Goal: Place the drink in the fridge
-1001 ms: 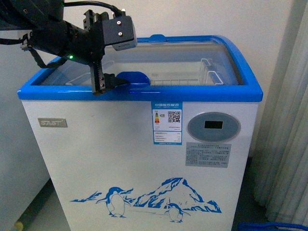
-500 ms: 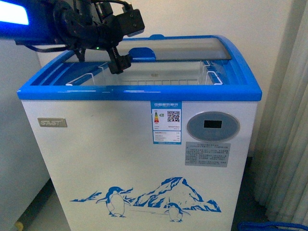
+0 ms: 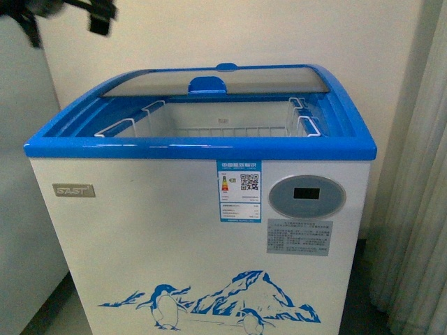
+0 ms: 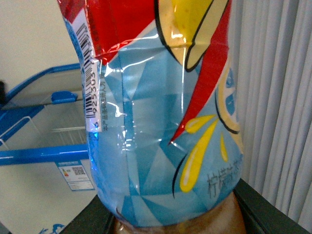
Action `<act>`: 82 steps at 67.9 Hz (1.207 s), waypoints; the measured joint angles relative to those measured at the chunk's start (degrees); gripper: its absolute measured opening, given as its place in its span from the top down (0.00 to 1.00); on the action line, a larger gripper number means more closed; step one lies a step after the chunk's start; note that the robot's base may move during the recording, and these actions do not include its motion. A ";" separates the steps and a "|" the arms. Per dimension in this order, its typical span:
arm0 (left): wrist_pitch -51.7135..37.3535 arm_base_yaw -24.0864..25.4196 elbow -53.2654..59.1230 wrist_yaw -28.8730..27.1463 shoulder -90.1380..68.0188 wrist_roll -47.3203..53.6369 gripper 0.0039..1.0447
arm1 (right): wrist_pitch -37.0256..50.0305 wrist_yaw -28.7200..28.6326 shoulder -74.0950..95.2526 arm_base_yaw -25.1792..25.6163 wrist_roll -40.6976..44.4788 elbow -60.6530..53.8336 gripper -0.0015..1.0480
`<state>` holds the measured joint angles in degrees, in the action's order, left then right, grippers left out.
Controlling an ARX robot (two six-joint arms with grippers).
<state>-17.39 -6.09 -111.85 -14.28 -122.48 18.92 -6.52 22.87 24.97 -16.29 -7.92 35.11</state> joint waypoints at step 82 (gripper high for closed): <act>-15.65 6.05 100.74 14.29 77.96 -19.47 0.98 | -24.20 -3.98 56.63 3.63 72.83 45.22 0.61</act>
<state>-33.04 -0.03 -11.11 0.01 -44.51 -0.56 -30.72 18.90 81.60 -12.67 64.90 80.34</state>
